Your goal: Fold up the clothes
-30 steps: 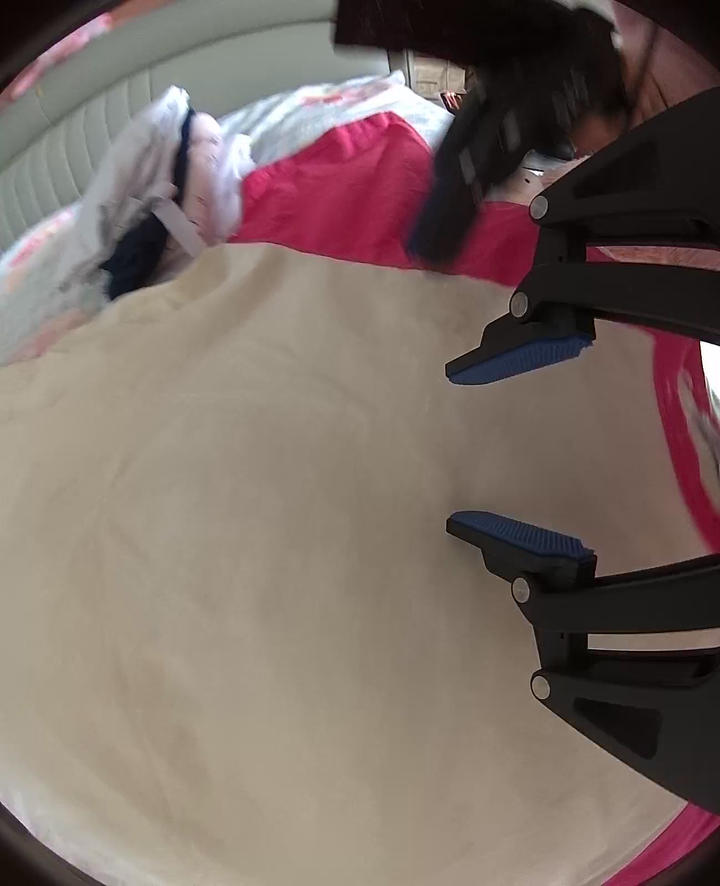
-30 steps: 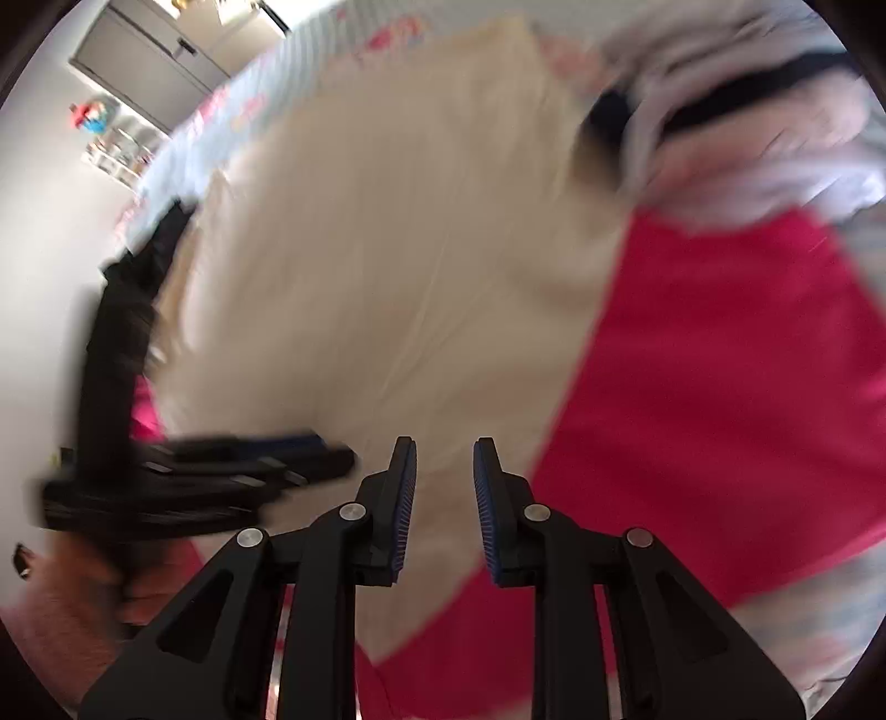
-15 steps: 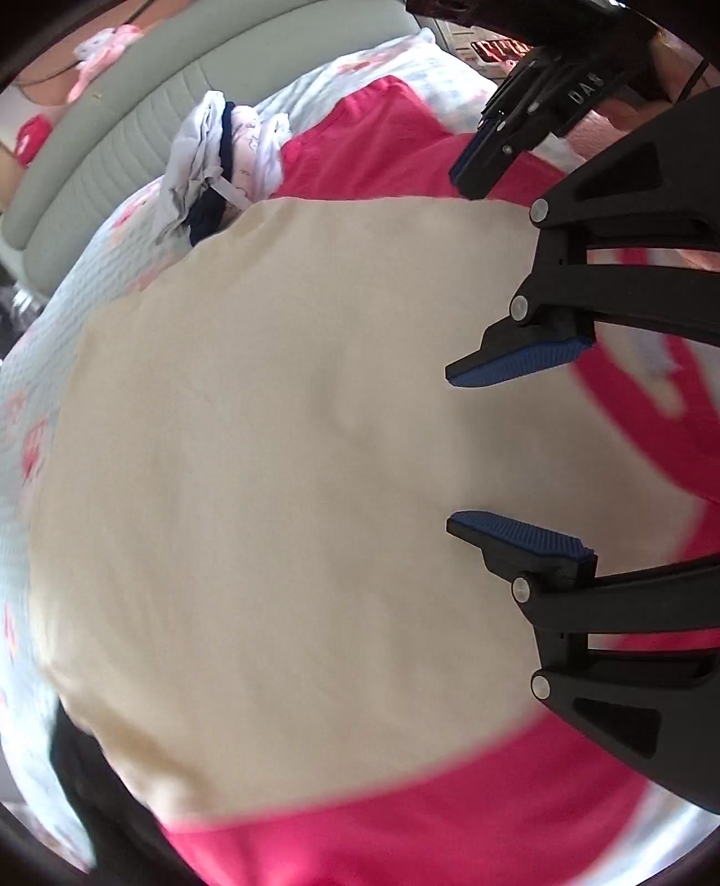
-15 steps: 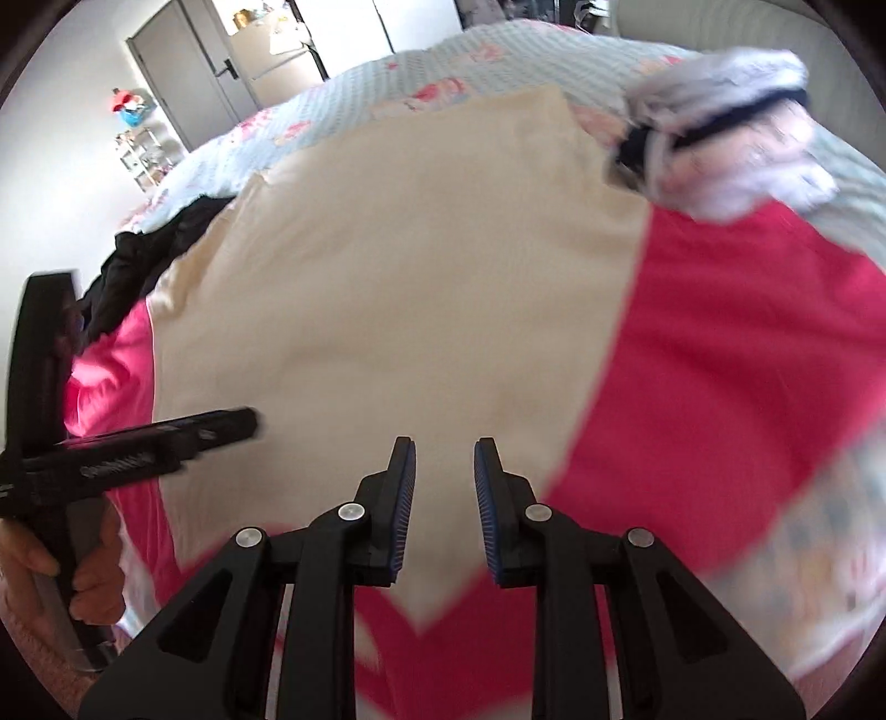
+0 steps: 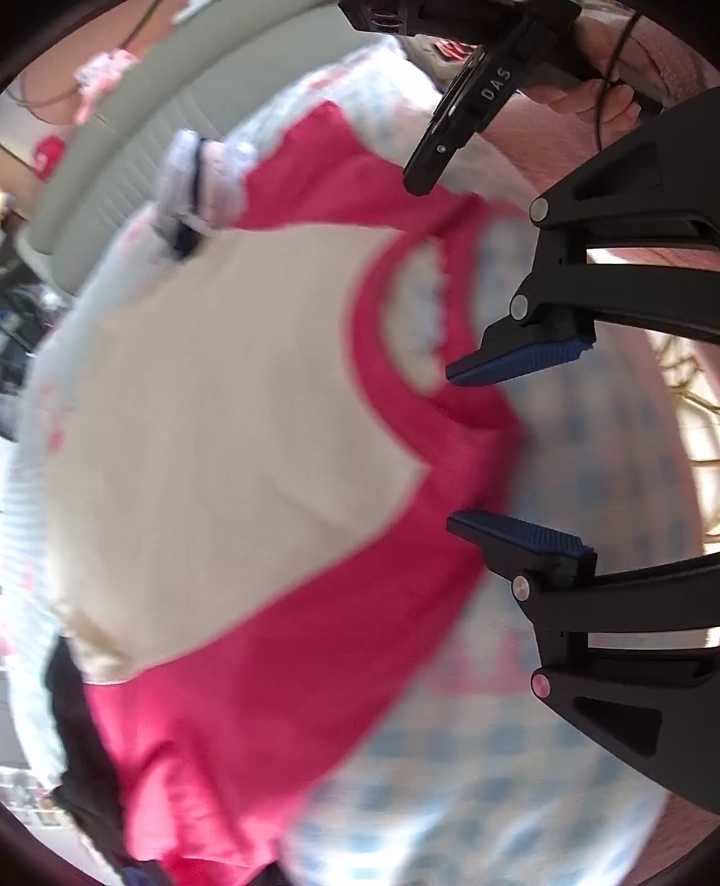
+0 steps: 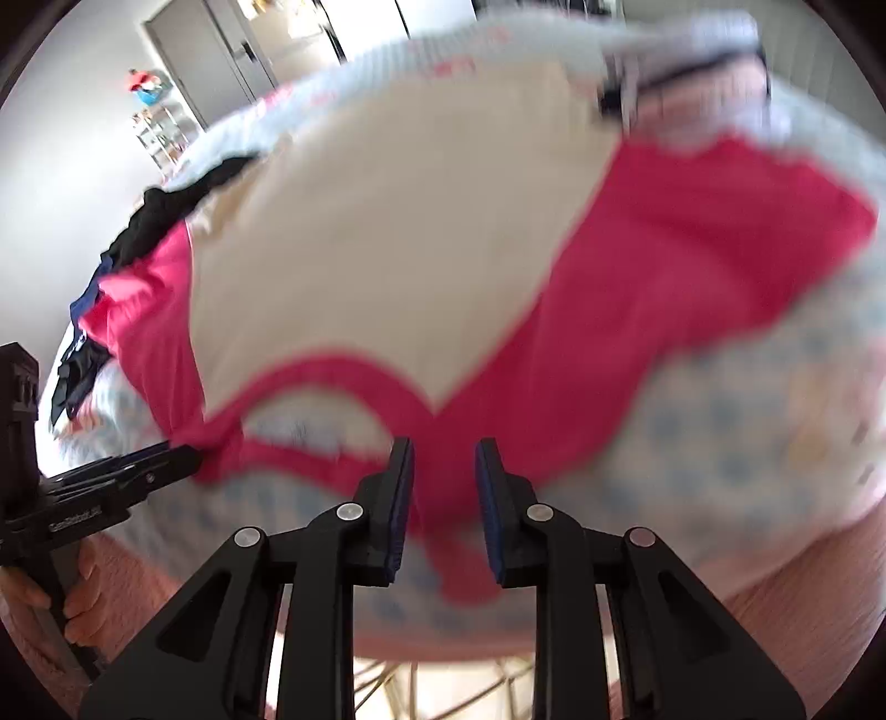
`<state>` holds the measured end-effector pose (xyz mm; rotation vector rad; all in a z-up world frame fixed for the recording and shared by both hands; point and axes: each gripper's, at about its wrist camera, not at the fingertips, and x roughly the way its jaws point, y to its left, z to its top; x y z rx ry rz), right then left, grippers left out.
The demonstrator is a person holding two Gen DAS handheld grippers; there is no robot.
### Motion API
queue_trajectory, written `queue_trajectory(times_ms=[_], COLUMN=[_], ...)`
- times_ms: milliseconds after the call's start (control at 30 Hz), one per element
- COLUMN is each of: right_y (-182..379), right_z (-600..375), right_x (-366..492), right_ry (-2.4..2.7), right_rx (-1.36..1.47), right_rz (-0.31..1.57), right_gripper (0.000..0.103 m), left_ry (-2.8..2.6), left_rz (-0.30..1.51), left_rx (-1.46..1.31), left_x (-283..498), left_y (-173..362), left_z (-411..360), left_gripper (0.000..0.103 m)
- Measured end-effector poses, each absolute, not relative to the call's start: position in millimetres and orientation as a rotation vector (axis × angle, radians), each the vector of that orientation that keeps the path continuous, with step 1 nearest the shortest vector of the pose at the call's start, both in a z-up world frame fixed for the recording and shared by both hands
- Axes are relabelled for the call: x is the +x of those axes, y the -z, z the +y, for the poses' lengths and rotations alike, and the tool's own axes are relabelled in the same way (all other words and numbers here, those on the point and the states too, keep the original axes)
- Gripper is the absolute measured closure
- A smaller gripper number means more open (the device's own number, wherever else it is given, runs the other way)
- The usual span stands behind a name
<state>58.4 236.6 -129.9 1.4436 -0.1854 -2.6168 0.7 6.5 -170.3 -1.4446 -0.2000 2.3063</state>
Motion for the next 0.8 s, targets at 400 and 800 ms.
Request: queue_trajectory(times_ms=[400, 800], right_y=[125.0, 117.3], right_z=[279.0, 347.1], right_x=[20.0, -189.3], right_ry=[2.595, 2.749], right_rx=[1.492, 1.508], right_rz=[-0.195, -0.370], right_gripper=[0.078, 0.078], left_ry=[-2.201, -2.153], left_rz=[-0.185, -0.044], left_rx=[-1.518, -1.505], left_x=[-37.4, -169.0], left_y=[173.0, 175.2], left_z=[20.4, 124.5], left_gripper=[0.054, 0.053])
